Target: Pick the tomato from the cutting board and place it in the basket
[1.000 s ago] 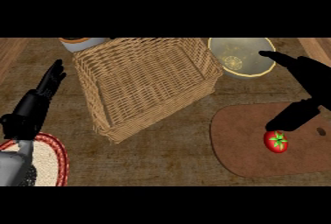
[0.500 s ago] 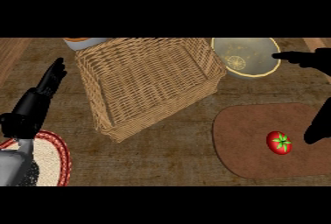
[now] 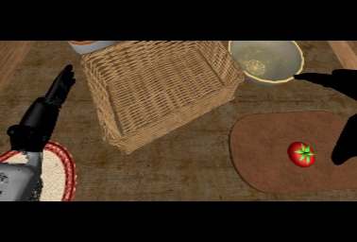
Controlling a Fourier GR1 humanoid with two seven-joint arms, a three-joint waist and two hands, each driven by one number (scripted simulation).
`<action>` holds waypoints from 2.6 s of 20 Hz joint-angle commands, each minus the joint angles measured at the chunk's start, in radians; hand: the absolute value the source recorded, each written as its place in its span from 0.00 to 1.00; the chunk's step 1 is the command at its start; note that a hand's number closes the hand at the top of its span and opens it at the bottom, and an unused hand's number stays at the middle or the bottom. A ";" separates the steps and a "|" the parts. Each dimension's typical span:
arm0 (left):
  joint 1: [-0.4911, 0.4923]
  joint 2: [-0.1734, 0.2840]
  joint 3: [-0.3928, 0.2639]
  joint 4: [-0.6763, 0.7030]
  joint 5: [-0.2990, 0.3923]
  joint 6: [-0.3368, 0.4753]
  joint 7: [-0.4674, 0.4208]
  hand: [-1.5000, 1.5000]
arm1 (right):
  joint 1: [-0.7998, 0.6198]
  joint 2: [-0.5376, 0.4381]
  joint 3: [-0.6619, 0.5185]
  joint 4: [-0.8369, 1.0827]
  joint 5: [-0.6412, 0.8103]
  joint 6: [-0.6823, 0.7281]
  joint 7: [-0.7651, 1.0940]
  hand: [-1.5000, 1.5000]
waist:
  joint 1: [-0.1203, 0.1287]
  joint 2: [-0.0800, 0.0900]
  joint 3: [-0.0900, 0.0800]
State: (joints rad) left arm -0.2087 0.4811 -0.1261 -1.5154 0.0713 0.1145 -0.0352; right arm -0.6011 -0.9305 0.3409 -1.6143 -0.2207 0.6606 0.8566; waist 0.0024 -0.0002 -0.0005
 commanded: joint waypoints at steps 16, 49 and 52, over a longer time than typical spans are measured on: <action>0.001 -0.088 0.058 -0.007 -0.087 -0.055 0.016 0.50 | 0.241 0.168 -0.014 0.093 0.431 0.044 -0.170 0.00 | -0.002 0.000 0.001; -0.029 -0.195 0.196 -0.010 -0.211 -0.181 0.031 0.50 | 0.408 0.426 -0.197 0.211 0.900 0.012 -0.453 0.00 | -0.003 0.001 0.001; 0.012 -0.172 0.239 -0.036 -0.190 -0.221 0.018 0.50 | 0.440 0.393 -0.231 0.184 0.904 0.059 -0.501 0.00 | -0.003 0.000 0.000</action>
State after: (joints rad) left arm -0.1929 0.3007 0.0804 -1.5605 -0.1164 -0.0858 -0.0057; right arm -0.1851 -0.5318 0.1346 -1.4397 0.6528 0.7069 0.4047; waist 0.0001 -0.0001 0.0001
